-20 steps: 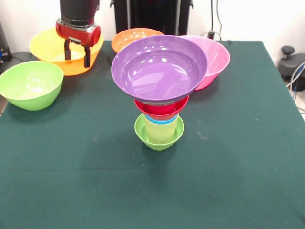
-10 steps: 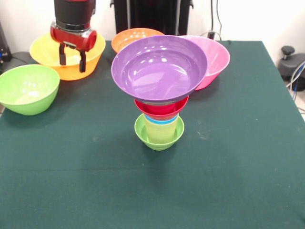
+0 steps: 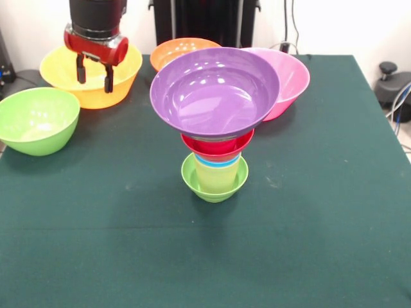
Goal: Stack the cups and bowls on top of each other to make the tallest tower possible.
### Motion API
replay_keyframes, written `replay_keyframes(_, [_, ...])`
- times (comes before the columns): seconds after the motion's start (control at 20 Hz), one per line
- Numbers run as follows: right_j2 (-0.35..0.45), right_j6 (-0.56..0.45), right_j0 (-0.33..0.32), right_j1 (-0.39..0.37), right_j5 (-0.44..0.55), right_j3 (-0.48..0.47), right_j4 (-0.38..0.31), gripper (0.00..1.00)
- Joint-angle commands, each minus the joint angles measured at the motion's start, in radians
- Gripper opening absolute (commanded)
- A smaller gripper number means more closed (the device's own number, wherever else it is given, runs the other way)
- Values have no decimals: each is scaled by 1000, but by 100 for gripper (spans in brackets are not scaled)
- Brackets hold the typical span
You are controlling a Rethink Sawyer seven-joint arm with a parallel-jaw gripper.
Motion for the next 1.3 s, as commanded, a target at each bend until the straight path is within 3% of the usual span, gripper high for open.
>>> replay_keyframes(0.05, [70,-197,44,-68,162,-2,10,100])
replay_keyframes(0.45, [93,-225,57,-129,335,-10,69,100])
replay_keyframes(0.9, [165,-245,10,-56,173,-50,-17,100])
replay_keyframes(1.3, [205,-239,-35,21,88,-54,-60,100])
